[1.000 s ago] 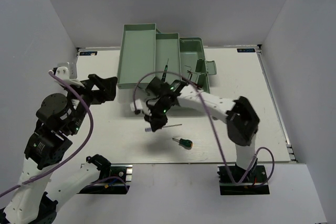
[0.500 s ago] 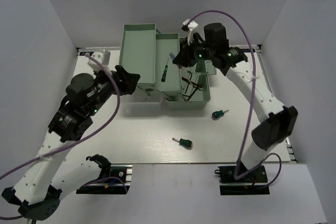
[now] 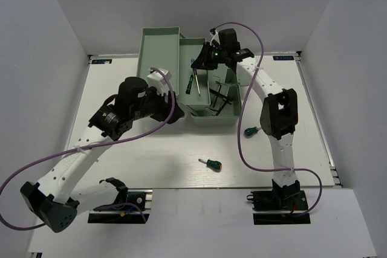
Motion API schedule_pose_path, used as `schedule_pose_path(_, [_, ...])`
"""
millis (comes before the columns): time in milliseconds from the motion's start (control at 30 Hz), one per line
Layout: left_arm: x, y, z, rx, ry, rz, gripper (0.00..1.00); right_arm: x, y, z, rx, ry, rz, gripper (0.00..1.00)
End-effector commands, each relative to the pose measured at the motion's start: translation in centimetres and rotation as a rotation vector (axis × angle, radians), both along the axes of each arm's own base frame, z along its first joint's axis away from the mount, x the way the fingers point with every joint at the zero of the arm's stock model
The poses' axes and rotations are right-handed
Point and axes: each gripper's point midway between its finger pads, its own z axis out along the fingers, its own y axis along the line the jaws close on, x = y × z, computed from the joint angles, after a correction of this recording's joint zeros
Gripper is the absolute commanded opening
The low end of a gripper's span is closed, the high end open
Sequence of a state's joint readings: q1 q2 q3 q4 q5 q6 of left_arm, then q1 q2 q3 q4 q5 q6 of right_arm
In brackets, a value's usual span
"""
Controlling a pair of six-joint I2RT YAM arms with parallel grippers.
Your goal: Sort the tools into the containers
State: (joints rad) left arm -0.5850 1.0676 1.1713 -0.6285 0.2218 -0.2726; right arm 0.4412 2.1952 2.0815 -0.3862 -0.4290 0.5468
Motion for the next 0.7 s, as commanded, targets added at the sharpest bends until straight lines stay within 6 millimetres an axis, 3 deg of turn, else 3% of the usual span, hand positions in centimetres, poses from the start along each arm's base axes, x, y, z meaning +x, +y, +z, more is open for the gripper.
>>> schedule_pose_path(0, [-1.0, -2.1, -1.3, 0.029, 0.029, -0.157, 0.76, 0.3, 0.6, 3.2, 0.095, -0.035, 0.008, 0.04])
schedule_pose_path(33, [-1.1, -2.8, -1.5, 0.043, 0.021, -0.202, 0.79, 0.4, 0.3, 2.7, 0.084, -0.04, 0.015, 0.26])
schedule_pose_path(133, [-0.9, -4.9, -3.0, 0.094, 0.044, -0.278, 0.8, 0.1, -0.6, 4.4, 0.119, -0.07, 0.065, 0.48])
schedule_pose_path(233, [-1.4, -6.9, -3.7, 0.147, 0.029, -0.369, 0.81, -1.1, -1.8, 8.3, 0.165, -0.154, 0.139, 0.51])
schedule_pose_path(267, [-1.4, -7.4, -5.0, 0.186, 0.039, -0.405, 0.81, -0.8, -3.1, 8.7, 0.156, -0.177, 0.135, 0.51])
schedule_pose_path(333, [-2.0, -8.8, -5.4, 0.217, 0.016, -0.463, 0.81, -1.6, -4.8, 11.0, 0.168, -0.217, 0.147, 0.53])
schedule_pose_path(400, [-3.2, -10.0, -6.4, 0.259, -0.015, -0.55, 0.79, -2.3, -7.3, 10.6, 0.127, -0.204, 0.13, 0.53])
schedule_pose_path(433, [-3.3, -10.6, -7.1, 0.275, -0.022, -0.578, 0.75, -2.2, -9.2, 10.4, 0.115, -0.196, 0.108, 0.5])
schedule_pose_path(467, [-4.0, -10.9, -7.9, 0.287, -0.019, -0.615, 0.64, -2.9, -10.4, 11.4, 0.094, -0.244, 0.116, 0.43])
schedule_pose_path(500, [-4.7, -11.8, -8.4, 0.296, -0.06, -0.674, 0.56, -3.1, -13.7, 10.1, 0.067, -0.235, 0.093, 0.38])
schedule_pose_path(533, [-5.1, -12.3, -9.2, 0.3, -0.065, -0.709, 0.49, -3.7, -14.9, 9.3, 0.027, -0.247, 0.12, 0.32])
schedule_pose_path(567, [-5.3, -12.7, -9.4, 0.298, -0.083, -0.724, 0.37, -5.1, -15.7, 10.0, 0.037, -0.264, 0.163, 0.23])
schedule_pose_path(600, [-5.9, -13.5, -10.2, 0.302, -0.107, -0.76, 0.34, -6.2, -19.0, 7.2, -0.041, -0.238, 0.196, 0.03])
schedule_pose_path(633, [-6.1, -13.9, -10.4, 0.304, -0.121, -0.777, 0.34, -6.9, -19.8, 6.4, -0.051, -0.216, 0.214, 0.0])
schedule_pose_path(667, [-6.3, -14.0, -11.9, 0.335, -0.104, -0.793, 0.44, -7.4, -22.0, 6.2, -0.047, -0.203, 0.203, 0.0])
